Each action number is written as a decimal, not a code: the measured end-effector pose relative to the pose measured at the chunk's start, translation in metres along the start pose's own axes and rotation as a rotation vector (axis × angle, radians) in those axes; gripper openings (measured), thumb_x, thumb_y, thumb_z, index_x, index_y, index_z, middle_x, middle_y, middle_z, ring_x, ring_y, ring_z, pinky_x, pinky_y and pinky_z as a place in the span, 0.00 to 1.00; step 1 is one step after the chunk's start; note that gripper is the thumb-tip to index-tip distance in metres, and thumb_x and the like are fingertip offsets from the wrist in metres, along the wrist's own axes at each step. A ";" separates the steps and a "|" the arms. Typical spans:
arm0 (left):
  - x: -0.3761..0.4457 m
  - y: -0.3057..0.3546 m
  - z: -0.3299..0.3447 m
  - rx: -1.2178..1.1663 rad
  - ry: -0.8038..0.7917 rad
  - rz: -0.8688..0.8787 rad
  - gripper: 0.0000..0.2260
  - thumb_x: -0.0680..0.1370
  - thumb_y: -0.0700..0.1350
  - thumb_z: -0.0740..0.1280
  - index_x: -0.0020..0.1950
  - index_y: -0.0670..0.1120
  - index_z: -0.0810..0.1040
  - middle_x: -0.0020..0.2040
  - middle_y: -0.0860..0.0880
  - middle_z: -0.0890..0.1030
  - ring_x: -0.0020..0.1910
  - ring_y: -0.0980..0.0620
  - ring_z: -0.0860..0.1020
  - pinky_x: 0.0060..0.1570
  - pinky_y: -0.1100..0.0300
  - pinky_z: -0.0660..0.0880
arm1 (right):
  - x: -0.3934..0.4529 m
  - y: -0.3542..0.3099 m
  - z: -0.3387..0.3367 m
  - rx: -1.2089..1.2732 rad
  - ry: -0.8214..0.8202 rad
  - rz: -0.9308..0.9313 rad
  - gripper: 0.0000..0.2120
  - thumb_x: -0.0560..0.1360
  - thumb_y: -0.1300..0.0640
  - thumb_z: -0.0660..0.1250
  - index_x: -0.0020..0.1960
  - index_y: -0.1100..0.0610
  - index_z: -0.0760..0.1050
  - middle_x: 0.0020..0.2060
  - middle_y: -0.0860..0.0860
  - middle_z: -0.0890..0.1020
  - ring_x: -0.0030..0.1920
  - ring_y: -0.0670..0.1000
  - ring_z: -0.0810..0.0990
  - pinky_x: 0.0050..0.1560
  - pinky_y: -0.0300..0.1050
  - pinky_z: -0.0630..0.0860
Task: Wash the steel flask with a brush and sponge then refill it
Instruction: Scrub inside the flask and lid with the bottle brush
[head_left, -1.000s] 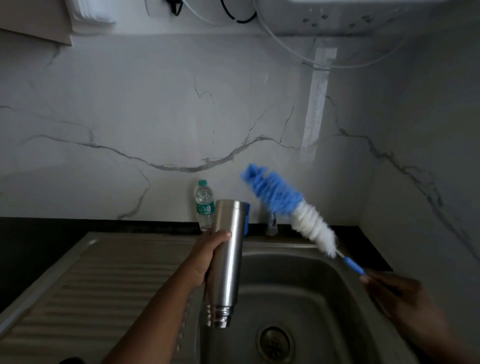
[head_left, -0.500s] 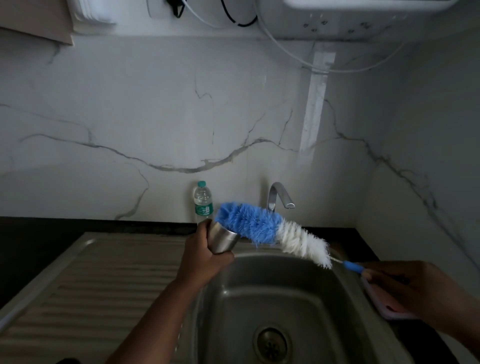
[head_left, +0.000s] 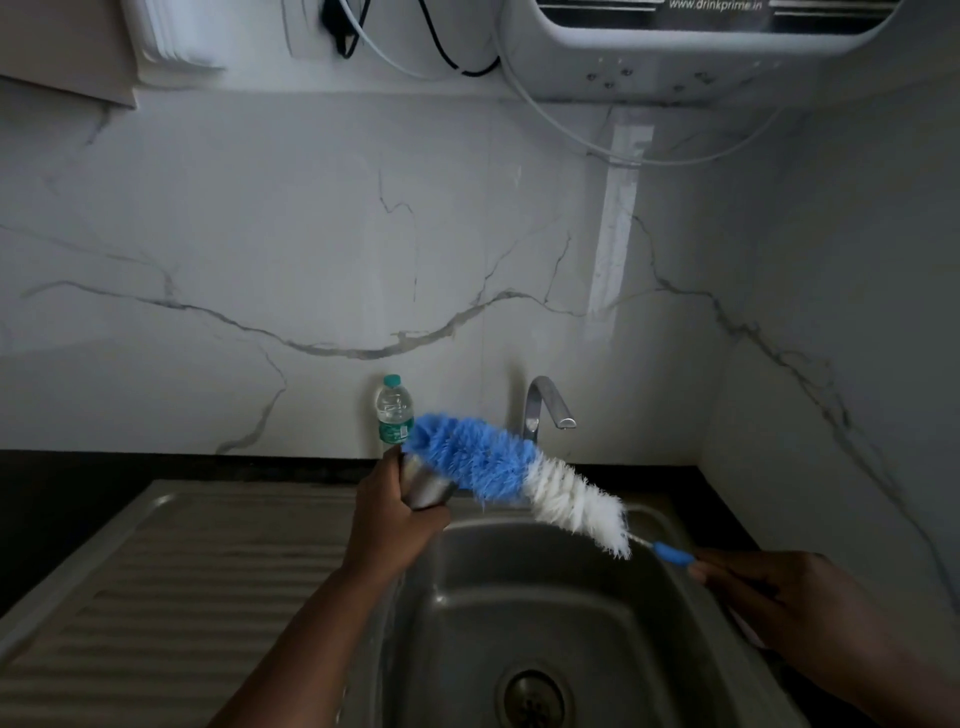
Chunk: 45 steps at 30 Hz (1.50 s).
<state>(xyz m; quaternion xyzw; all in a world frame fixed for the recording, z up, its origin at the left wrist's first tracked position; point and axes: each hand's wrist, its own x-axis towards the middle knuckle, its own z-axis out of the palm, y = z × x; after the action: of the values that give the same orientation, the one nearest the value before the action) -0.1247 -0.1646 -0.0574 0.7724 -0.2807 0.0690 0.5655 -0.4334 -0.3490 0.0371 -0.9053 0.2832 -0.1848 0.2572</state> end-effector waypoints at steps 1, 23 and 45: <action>0.000 0.000 0.001 0.005 -0.006 -0.003 0.33 0.58 0.45 0.79 0.60 0.57 0.73 0.49 0.56 0.80 0.46 0.55 0.80 0.44 0.54 0.80 | -0.001 0.002 0.000 -0.014 0.027 0.021 0.18 0.55 0.16 0.51 0.37 0.19 0.72 0.23 0.36 0.77 0.27 0.35 0.76 0.31 0.30 0.71; 0.008 0.004 0.014 0.032 -0.014 0.026 0.36 0.58 0.40 0.81 0.64 0.50 0.73 0.50 0.50 0.80 0.44 0.54 0.79 0.41 0.57 0.76 | 0.008 0.022 0.009 -0.004 0.035 -0.024 0.10 0.69 0.37 0.68 0.39 0.19 0.73 0.26 0.33 0.78 0.29 0.31 0.75 0.33 0.30 0.71; 0.003 0.015 0.013 0.013 -0.034 -0.030 0.37 0.56 0.45 0.78 0.64 0.52 0.73 0.49 0.50 0.81 0.44 0.53 0.80 0.40 0.55 0.77 | 0.002 0.031 0.007 -0.035 0.113 -0.067 0.08 0.69 0.34 0.66 0.41 0.18 0.71 0.35 0.32 0.81 0.37 0.28 0.77 0.37 0.25 0.71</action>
<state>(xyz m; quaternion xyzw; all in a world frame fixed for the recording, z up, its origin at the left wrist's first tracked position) -0.1324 -0.1806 -0.0483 0.7813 -0.2782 0.0491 0.5566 -0.4410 -0.3699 0.0139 -0.9068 0.2701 -0.2389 0.2185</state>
